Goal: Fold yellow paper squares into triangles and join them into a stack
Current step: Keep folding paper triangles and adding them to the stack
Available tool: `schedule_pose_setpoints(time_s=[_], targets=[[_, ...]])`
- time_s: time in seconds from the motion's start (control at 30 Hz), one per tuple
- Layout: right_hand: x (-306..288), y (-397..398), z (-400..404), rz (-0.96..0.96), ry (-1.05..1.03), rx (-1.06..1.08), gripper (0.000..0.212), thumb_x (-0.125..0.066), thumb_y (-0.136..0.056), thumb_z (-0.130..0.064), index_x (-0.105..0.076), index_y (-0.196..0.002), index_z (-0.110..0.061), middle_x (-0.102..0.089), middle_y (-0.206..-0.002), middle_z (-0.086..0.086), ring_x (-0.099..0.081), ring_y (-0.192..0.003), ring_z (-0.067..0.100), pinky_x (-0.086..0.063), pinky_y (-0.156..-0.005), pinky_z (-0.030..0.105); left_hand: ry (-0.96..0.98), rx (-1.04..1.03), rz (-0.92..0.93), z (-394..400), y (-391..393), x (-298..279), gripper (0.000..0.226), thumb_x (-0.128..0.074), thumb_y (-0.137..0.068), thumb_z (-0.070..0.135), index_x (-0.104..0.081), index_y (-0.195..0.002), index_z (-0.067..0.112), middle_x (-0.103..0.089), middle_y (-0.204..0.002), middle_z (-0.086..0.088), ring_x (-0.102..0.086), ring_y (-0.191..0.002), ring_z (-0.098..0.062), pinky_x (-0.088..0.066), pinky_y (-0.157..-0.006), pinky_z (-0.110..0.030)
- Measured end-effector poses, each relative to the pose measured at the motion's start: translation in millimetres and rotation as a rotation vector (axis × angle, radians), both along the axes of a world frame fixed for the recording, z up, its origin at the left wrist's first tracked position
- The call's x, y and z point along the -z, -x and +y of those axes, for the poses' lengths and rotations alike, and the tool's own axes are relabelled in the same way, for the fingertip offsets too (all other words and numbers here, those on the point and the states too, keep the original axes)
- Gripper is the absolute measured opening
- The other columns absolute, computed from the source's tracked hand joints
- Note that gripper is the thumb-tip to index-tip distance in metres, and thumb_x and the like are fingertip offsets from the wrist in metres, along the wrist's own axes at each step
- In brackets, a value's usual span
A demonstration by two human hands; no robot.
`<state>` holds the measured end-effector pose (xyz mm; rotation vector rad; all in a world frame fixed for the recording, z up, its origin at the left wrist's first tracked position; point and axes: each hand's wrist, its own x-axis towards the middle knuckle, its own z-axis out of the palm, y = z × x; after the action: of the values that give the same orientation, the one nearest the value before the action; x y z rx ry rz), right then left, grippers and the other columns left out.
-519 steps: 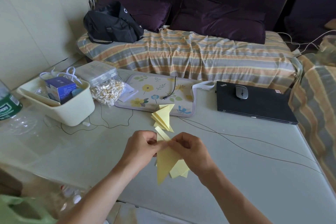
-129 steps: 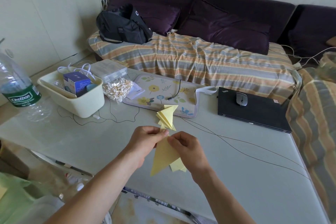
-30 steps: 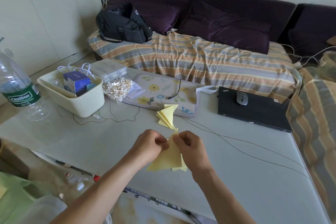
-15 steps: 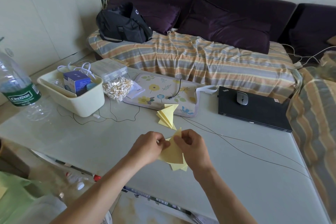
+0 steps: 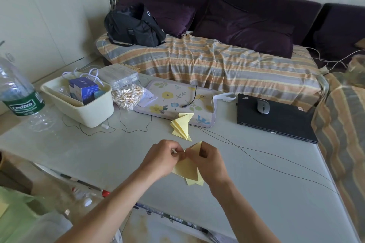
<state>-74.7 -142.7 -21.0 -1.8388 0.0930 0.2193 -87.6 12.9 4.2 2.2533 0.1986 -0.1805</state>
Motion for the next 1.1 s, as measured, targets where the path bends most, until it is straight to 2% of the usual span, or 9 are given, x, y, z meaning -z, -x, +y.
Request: schedule_pose_setpoints(time_s=[0.27, 0.47, 0.57, 0.7, 0.8, 0.87, 0.9, 1.0, 1.1], targets=[[-4.9, -4.5, -6.2, -0.051, -0.036, 0.131, 0.013, -0.071, -0.089, -0.020, -0.072, -0.076, -0.017, -0.066, -0.066, -0.006, -0.056, -0.065, 0.014, -0.045, -0.065, 0.027, -0.004, 0.010, -0.019, -0.9, -2.0, -0.7, 0.011, -0.072, -0.093, 0.033, -0.075, -0.087, 0.024, -0.054, -0.061, 0.009, -0.044, -0.051, -0.007, -0.027, -0.037, -0.012], [-3.6, -4.7, -4.5, -0.009, -0.052, 0.159, 0.029, -0.054, -0.094, -0.017, -0.076, -0.076, -0.023, -0.073, -0.075, -0.002, -0.066, -0.075, 0.026, -0.053, -0.073, 0.038, 0.014, 0.026, -0.009, -0.2, -2.0, 0.3, 0.010, -0.072, -0.093, 0.033, -0.076, -0.087, 0.025, -0.054, -0.063, 0.010, -0.045, -0.054, -0.006, -0.027, -0.038, -0.010], [-3.3, -5.3, -3.0, 0.017, -0.065, 0.160, 0.028, -0.055, -0.096, -0.023, -0.074, -0.076, -0.020, -0.073, -0.076, -0.001, -0.068, -0.077, 0.027, -0.057, -0.077, 0.043, 0.049, 0.003, -0.013, -0.4, -1.6, 0.8, 0.013, -0.071, -0.093, 0.032, -0.074, -0.085, 0.023, -0.052, -0.056, 0.010, -0.042, -0.046, -0.006, -0.027, -0.038, -0.012], [-5.4, -0.1, -3.2, 0.124, -0.084, -0.025, 0.023, -0.066, -0.095, -0.032, -0.070, -0.086, -0.010, -0.068, -0.075, 0.001, -0.059, -0.070, 0.016, -0.049, -0.068, 0.031, 0.048, -0.079, -0.088, 2.5, -3.9, 0.9, 0.019, -0.066, -0.097, 0.033, -0.070, -0.082, 0.022, -0.048, -0.048, 0.011, -0.042, -0.042, -0.005, -0.027, -0.041, -0.016], [-7.4, 4.5, -2.3, 0.143, -0.106, -0.126, 0.022, -0.067, -0.095, -0.023, -0.065, -0.077, -0.010, -0.068, -0.068, 0.005, -0.054, -0.063, 0.016, -0.045, -0.062, 0.022, 0.020, -0.116, -0.112, 4.1, -4.8, 2.2, 0.021, -0.061, -0.099, 0.034, -0.066, -0.081, 0.022, -0.045, -0.045, 0.010, -0.042, -0.046, -0.008, -0.036, -0.047, -0.019], [-6.9, 3.7, -1.9, 0.123, -0.060, -0.119, 0.023, -0.067, -0.095, -0.020, -0.063, -0.075, -0.011, -0.067, -0.064, 0.003, -0.053, -0.061, 0.015, -0.044, -0.061, 0.022, 0.018, -0.127, -0.091, 4.8, -5.2, 3.4, 0.020, -0.060, -0.099, 0.034, -0.066, -0.084, 0.023, -0.050, -0.053, 0.008, -0.049, -0.055, -0.013, -0.050, -0.056, -0.030], [-6.0, 2.9, -2.0, 0.114, -0.027, -0.113, 0.022, -0.066, -0.094, -0.020, -0.063, -0.076, -0.009, -0.066, -0.062, 0.002, -0.053, -0.061, 0.015, -0.043, -0.062, 0.024, 0.005, -0.129, -0.071, 4.5, -5.2, 3.2, 0.020, -0.059, -0.099, 0.034, -0.067, -0.085, 0.023, -0.053, -0.059, 0.007, -0.051, -0.059, -0.015, -0.050, -0.058, -0.031], [-3.6, 1.6, -3.2, 0.107, 0.014, -0.125, 0.021, -0.067, -0.093, -0.019, -0.065, -0.086, 0.000, -0.063, -0.061, 0.001, -0.053, -0.059, 0.015, -0.045, -0.065, 0.029, 0.003, -0.131, -0.051, 2.8, -4.2, 2.5, 0.018, -0.061, -0.098, 0.033, -0.070, -0.087, 0.022, -0.062, -0.072, 0.007, -0.055, -0.067, -0.010, -0.040, -0.057, -0.024], [-3.8, 1.7, -2.8, 0.117, 0.003, -0.135, 0.022, -0.069, -0.093, -0.020, -0.067, -0.092, 0.002, -0.063, -0.064, 0.002, -0.054, -0.059, 0.013, -0.046, -0.066, 0.027, 0.114, -0.186, -0.080, 2.0, -3.4, 0.7, 0.013, -0.067, -0.095, 0.030, -0.073, -0.087, 0.022, -0.066, -0.078, 0.013, -0.058, -0.073, -0.002, -0.040, -0.060, -0.018]])
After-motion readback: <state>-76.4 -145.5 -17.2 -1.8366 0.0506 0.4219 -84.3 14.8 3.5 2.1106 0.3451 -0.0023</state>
